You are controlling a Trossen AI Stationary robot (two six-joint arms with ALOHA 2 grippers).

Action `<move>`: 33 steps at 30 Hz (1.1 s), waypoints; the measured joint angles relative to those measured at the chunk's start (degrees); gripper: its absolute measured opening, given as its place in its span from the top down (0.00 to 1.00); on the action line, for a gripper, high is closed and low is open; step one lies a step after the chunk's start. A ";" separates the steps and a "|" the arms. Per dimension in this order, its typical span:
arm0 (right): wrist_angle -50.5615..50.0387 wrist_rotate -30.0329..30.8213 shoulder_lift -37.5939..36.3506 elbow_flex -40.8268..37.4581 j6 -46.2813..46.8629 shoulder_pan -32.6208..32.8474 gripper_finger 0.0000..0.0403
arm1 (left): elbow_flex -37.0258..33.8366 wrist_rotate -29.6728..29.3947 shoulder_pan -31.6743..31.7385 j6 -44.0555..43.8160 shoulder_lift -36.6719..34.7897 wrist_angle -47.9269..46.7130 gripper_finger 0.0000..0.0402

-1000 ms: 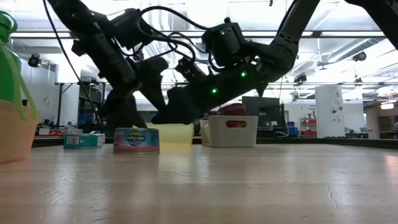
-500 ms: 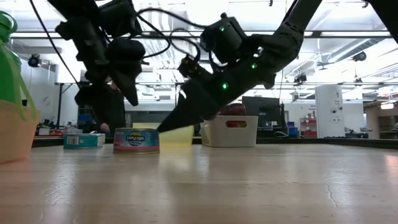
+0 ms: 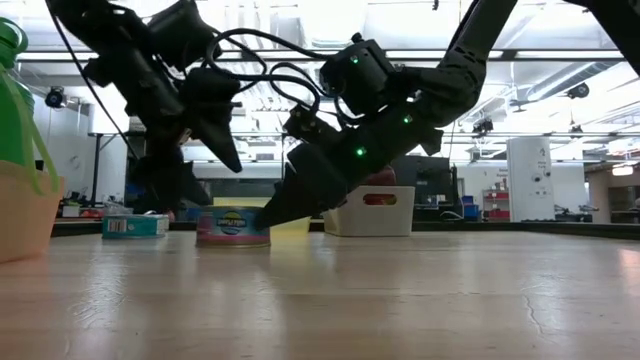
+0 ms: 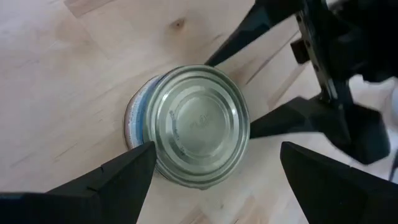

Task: Pick & Place Food Item
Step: Put the blue and pink tuna can into the yellow bin

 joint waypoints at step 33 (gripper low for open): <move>7.95 0.25 6.63 0.36 0.23 0.00 0.24 | -2.33 -2.34 0.19 -2.61 4.37 6.58 0.12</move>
